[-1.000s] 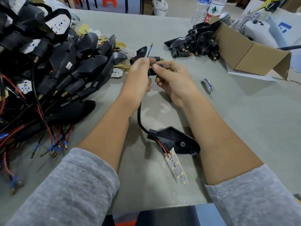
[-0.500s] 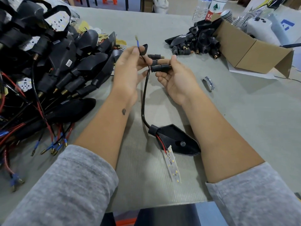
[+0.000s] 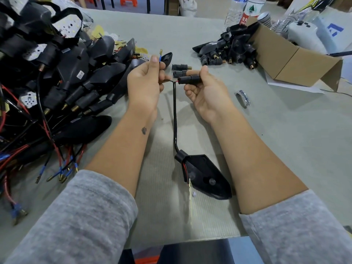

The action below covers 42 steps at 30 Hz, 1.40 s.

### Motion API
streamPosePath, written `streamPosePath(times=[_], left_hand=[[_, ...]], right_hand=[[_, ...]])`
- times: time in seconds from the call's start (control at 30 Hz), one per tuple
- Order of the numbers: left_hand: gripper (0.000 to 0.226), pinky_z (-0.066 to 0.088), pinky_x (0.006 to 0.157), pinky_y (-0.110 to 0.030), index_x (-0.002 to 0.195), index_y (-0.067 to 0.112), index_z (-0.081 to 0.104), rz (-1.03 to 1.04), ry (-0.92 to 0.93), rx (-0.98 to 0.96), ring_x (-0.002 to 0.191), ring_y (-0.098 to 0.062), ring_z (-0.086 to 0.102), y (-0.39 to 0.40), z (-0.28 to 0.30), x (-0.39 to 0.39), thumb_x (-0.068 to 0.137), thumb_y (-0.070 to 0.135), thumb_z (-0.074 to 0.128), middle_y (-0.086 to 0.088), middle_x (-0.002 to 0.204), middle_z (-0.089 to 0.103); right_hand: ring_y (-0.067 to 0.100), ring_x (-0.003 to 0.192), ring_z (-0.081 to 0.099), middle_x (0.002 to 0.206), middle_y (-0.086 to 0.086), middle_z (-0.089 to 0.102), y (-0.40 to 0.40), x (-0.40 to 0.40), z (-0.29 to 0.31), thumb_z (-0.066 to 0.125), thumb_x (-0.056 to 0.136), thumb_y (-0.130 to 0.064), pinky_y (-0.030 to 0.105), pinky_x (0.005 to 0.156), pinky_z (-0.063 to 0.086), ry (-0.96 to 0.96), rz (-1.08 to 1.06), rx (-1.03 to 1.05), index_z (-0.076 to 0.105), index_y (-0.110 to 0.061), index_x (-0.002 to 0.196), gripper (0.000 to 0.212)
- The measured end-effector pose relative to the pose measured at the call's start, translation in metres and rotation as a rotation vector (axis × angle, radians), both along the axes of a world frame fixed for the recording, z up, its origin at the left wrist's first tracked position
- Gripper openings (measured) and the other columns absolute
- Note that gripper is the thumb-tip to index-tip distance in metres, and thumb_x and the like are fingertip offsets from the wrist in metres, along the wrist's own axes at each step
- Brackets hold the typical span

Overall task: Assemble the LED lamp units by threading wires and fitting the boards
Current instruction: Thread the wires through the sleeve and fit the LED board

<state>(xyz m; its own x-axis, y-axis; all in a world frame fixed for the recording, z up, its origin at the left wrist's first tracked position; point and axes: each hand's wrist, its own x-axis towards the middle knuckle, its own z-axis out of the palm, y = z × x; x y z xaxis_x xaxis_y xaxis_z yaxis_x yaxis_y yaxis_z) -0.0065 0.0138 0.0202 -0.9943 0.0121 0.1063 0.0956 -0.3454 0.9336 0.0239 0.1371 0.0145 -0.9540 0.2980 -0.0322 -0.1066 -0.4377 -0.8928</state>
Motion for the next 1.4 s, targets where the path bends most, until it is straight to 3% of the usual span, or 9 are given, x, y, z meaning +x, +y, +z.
streamPosePath(times=[0.2,0.33,0.47,0.6,0.77,0.9,1.03,1.1,1.4], left_hand=[[0.032,0.034,0.049,-0.016,0.075,0.014,0.061,0.031,-0.019,-0.007,0.058,-0.007,0.055,-0.001,0.000,-0.002,0.102,0.026,0.048,0.009,0.051,0.050],[0.019,0.040,0.055,-0.013,0.083,0.021,0.060,0.030,0.131,-0.236,0.060,-0.001,0.056,-0.004,-0.003,-0.002,0.100,0.023,0.051,0.012,0.054,0.057],[0.015,0.038,0.056,-0.011,0.086,0.024,0.059,-0.027,0.260,-0.341,0.058,0.002,0.050,-0.007,-0.005,0.002,0.099,0.019,0.053,0.011,0.059,0.055],[0.013,0.035,0.056,-0.010,0.087,0.016,0.064,-0.018,0.294,-0.462,0.053,0.005,0.045,-0.003,-0.005,0.005,0.097,0.018,0.057,0.011,0.064,0.053],[0.019,0.035,0.058,-0.008,0.079,0.020,0.061,0.005,0.297,-0.611,0.054,0.007,0.046,-0.001,-0.006,0.005,0.097,0.023,0.057,0.014,0.066,0.054],[0.014,0.040,0.070,-0.011,0.088,0.015,0.065,0.088,0.333,-0.622,0.068,0.005,0.051,0.002,-0.004,0.007,0.096,0.023,0.058,0.014,0.075,0.058],[0.020,0.037,0.101,-0.022,0.089,0.009,0.066,0.160,0.402,-0.701,0.112,-0.012,0.049,0.000,-0.005,0.005,0.097,0.024,0.057,0.002,0.112,0.047],[0.024,0.034,0.105,-0.025,0.090,0.005,0.067,0.157,0.396,-0.772,0.121,-0.015,0.046,-0.001,-0.007,0.003,0.097,0.025,0.056,-0.003,0.120,0.047],[0.025,0.033,0.090,-0.012,0.086,0.004,0.068,0.147,0.397,-0.848,0.104,-0.003,0.043,-0.002,-0.013,0.000,0.097,0.024,0.057,-0.003,0.122,0.047]], right_hand=[[0.008,0.046,0.057,0.061,0.002,0.068,-0.001,-0.002,-0.002,0.029,0.108,-0.028,0.018,0.053,0.049,0.001,-0.013,-0.010,0.060,-0.005,0.086,0.043],[0.008,0.047,0.057,0.065,0.005,0.067,0.004,-0.003,-0.002,0.031,0.107,-0.030,0.018,0.053,0.049,-0.016,-0.034,-0.052,0.061,-0.005,0.087,0.044],[0.009,0.049,0.056,0.067,0.006,0.066,0.005,-0.002,-0.001,0.032,0.107,-0.031,0.019,0.054,0.049,-0.037,-0.030,-0.072,0.062,-0.006,0.085,0.045],[0.009,0.047,0.054,0.069,0.007,0.064,0.004,-0.001,0.000,0.032,0.107,-0.032,0.018,0.052,0.048,-0.031,-0.020,-0.088,0.061,-0.007,0.085,0.045],[0.009,0.046,0.053,0.069,0.009,0.063,0.004,0.000,0.001,0.030,0.107,-0.032,0.018,0.051,0.047,-0.015,-0.015,-0.122,0.060,-0.006,0.085,0.045],[0.010,0.046,0.053,0.068,0.010,0.063,0.003,0.000,0.001,0.031,0.107,-0.031,0.018,0.050,0.048,-0.005,-0.016,-0.147,0.060,-0.006,0.085,0.045],[0.010,0.046,0.052,0.069,0.009,0.061,0.003,0.000,0.001,0.032,0.107,-0.031,0.018,0.049,0.048,-0.010,-0.036,-0.176,0.060,-0.005,0.084,0.044],[0.010,0.047,0.052,0.067,0.009,0.062,0.004,0.001,0.001,0.032,0.107,-0.031,0.018,0.049,0.048,-0.008,-0.034,-0.181,0.060,-0.005,0.084,0.044],[0.010,0.047,0.051,0.064,0.007,0.063,0.004,0.001,0.001,0.031,0.107,-0.031,0.018,0.051,0.046,-0.004,-0.028,-0.141,0.059,-0.006,0.084,0.044]])
